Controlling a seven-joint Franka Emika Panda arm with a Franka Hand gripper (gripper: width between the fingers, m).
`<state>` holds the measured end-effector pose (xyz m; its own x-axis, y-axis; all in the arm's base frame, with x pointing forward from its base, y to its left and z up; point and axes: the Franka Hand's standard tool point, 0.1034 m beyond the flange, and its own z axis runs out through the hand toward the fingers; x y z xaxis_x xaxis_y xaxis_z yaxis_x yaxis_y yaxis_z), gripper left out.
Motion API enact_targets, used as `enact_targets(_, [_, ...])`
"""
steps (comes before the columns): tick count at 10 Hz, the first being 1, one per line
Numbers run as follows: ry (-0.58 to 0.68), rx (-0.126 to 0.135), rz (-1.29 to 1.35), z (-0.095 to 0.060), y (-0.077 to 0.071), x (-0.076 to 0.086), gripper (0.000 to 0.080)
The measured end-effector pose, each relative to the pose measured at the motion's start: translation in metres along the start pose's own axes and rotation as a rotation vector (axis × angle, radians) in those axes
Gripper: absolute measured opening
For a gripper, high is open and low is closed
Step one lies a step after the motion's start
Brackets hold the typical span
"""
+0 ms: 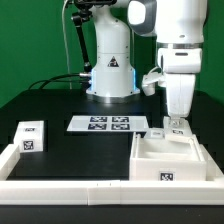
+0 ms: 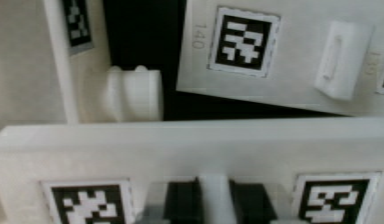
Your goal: Assemble cabinet
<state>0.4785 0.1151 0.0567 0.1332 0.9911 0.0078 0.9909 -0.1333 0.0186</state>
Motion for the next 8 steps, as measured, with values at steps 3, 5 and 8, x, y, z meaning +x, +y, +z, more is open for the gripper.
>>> enact_targets(3, [0.004,-0.017,0.012,0.001,0.036,-0.002,0.007])
enact_targets(5, [0.008,-0.026,-0.017,0.001,0.054,-0.003,0.007])
enact_targets(8, [0.012,-0.034,-0.046,0.0,0.06,-0.003,0.007])
